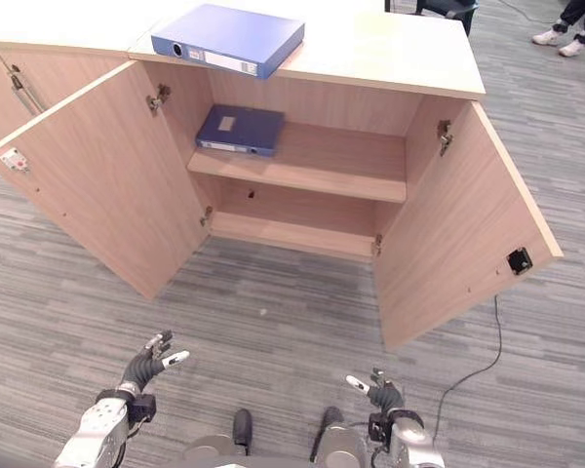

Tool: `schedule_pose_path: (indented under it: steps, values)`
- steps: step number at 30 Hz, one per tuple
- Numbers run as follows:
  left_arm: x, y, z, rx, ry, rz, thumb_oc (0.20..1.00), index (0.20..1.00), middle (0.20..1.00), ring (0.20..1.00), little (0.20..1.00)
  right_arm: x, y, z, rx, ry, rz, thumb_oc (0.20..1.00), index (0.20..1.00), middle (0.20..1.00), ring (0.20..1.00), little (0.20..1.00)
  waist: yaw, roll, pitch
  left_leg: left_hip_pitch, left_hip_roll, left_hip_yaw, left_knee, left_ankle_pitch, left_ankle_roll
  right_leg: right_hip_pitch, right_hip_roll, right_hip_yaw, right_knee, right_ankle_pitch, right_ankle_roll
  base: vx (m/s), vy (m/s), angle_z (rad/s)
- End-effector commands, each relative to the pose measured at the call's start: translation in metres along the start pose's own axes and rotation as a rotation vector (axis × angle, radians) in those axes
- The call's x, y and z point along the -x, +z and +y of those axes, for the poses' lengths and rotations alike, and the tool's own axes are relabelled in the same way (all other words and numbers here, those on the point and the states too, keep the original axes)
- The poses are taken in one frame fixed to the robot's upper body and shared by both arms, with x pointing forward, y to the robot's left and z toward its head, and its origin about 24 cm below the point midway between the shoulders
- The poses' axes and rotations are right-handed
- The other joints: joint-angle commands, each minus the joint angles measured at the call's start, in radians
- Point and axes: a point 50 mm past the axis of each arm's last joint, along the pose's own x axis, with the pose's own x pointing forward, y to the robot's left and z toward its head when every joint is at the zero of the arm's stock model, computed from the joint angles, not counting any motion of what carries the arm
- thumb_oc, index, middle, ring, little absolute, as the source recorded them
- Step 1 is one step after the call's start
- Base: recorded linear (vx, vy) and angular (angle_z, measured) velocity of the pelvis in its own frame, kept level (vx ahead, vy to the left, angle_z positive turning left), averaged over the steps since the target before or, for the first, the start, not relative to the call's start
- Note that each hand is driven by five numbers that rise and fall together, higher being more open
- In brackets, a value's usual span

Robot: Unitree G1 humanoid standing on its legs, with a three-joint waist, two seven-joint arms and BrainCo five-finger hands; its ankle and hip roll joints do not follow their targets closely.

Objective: Put the empty folder in the office cabinet

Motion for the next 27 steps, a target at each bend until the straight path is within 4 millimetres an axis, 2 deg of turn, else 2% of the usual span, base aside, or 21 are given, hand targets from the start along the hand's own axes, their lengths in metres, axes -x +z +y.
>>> schedule_pose_path:
  steps: [1,6,10,11,13,14,15,18,19,20,21,22,24,27]
  values:
    - [-0.012,0.041,-0.011,-0.017,-0.049,-0.173,1.000,1.000,1.000,1.000,1.000,0.003,0.007,-0.022,0.010,-0.058,-0.038,1.000,1.000,1.000,1.000,1.000,-0.018,0.030,0.033,0.030,-0.028,-0.053,0.003,-0.035,-0.036,0.023,-0.005,0.015,0.003,0.006,0.026,0.21,-0.101,0.21]
    - [-0.011,0.040,-0.018,-0.007,-0.072,-0.174,1.000,1.000,1.000,1.000,1.000,0.008,-0.006,-0.034,0.009,-0.094,0.003,1.000,1.000,1.000,1.000,1.000,-0.033,0.037,0.005,0.056,-0.023,-0.043,0.012,-0.050,-0.055,0.088,-0.003,0.011,-0.058,0.028,0.007,0.16,-0.091,0.16]
    - [-0.012,0.042,-0.020,0.007,-0.076,-0.178,1.000,1.000,1.000,1.000,1.000,0.009,-0.006,-0.040,0.046,-0.099,0.014,1.000,1.000,1.000,1.000,1.000,-0.040,0.030,0.012,0.013,0.033,-0.016,0.187,-0.068,-0.119,0.155,0.000,-0.030,-0.094,0.003,-0.014,0.12,-0.185,0.05]
    - [-0.012,0.042,-0.020,0.007,-0.076,-0.178,1.000,1.000,1.000,1.000,1.000,0.009,-0.005,-0.040,0.046,-0.099,0.014,1.000,1.000,1.000,1.000,1.000,-0.041,0.030,0.013,0.009,0.035,-0.017,0.194,-0.072,-0.120,0.155,0.001,-0.031,-0.095,0.003,-0.015,0.04,-0.116,0.01]
    - [-0.014,0.047,-0.022,0.020,-0.077,-0.197,1.000,1.000,1.000,1.000,1.000,0.009,-0.002,-0.045,0.054,-0.109,0.007,1.000,1.000,1.000,1.000,1.000,-0.039,0.025,0.030,-0.050,0.060,-0.005,0.321,-0.028,-0.141,0.190,0.001,-0.046,-0.107,-0.015,-0.031,0.07,-0.124,-0.01]
    - [-0.015,0.050,-0.024,0.026,-0.079,-0.205,1.000,1.000,1.000,1.000,1.000,0.009,0.001,-0.049,0.055,-0.123,0.004,1.000,1.000,1.000,1.000,1.000,-0.040,0.022,0.038,-0.083,0.085,0.013,0.358,0.012,-0.147,0.206,-0.004,-0.058,-0.112,-0.025,-0.037,0.18,-0.083,0.17]
    - [-0.017,0.051,-0.028,0.030,-0.087,-0.208,1.000,1.000,1.000,1.000,1.000,0.009,0.000,-0.053,0.048,-0.139,0.012,1.000,1.000,1.000,1.000,1.000,-0.036,0.019,0.039,-0.120,0.129,0.051,0.341,0.050,-0.143,0.238,-0.013,-0.069,-0.129,-0.038,-0.038,0.25,-0.026,0.22]
    - [-0.017,0.050,-0.029,0.029,-0.087,-0.204,1.000,1.000,1.000,1.000,1.000,0.010,0.001,-0.057,0.042,-0.153,0.010,1.000,1.000,1.000,1.000,1.000,-0.025,0.018,0.029,-0.133,0.129,0.059,0.273,0.051,-0.138,0.263,-0.018,-0.067,-0.150,-0.041,-0.029,0.20,0.008,0.24]
    - [-0.017,0.048,-0.028,0.027,-0.084,-0.199,1.000,1.000,1.000,1.000,1.000,0.010,0.002,-0.058,0.048,-0.154,0.009,1.000,1.000,1.000,1.000,1.000,-0.015,0.022,0.026,-0.148,0.123,0.039,0.240,0.065,-0.140,0.273,-0.014,-0.060,-0.157,-0.046,-0.024,0.25,0.061,0.11]
    - [-0.016,0.046,-0.029,0.028,-0.082,-0.192,1.000,1.000,1.000,1.000,1.000,0.010,0.001,-0.060,0.063,-0.155,0.017,1.000,1.000,1.000,1.000,1.000,0.001,0.036,0.022,-0.165,0.117,-0.022,0.155,0.110,-0.149,0.296,-0.009,-0.040,-0.163,-0.065,-0.019,0.32,0.084,-0.05]
    - [-0.016,0.045,-0.029,0.031,-0.078,-0.189,1.000,1.000,1.000,1.000,1.000,0.010,0.002,-0.061,0.072,-0.157,0.017,1.000,1.000,1.000,1.000,1.000,0.011,0.042,0.023,-0.186,0.120,-0.056,0.127,0.135,-0.155,0.307,-0.009,-0.027,-0.163,-0.074,-0.019,0.31,0.087,-0.13]
    - [-0.016,0.045,-0.029,0.032,-0.075,-0.189,1.000,1.000,1.000,1.000,1.000,0.010,0.002,-0.062,0.080,-0.159,0.019,1.000,1.000,1.000,1.000,1.000,0.016,0.045,0.025,-0.201,0.118,-0.081,0.092,0.146,-0.158,0.321,-0.009,-0.015,-0.161,-0.089,-0.021,0.23,0.048,-0.12]
    - [-0.017,0.045,-0.029,0.031,-0.074,-0.188,1.000,1.000,1.000,1.000,1.000,0.010,0.003,-0.062,0.083,-0.161,0.018,1.000,1.000,1.000,1.000,1.000,0.017,0.046,0.029,-0.213,0.115,-0.094,0.068,0.152,-0.160,0.334,-0.011,-0.006,-0.155,-0.105,-0.022,0.16,0.027,-0.12]
    - [-0.017,0.042,-0.029,0.028,-0.066,-0.174,1.000,1.000,1.000,1.000,1.000,0.011,0.002,-0.063,0.084,-0.163,0.024,1.000,1.000,1.000,1.000,1.000,0.021,0.059,0.031,-0.258,0.129,-0.096,0.029,0.167,-0.163,0.366,-0.012,0.046,-0.115,-0.161,-0.031,0.26,0.115,-0.13]
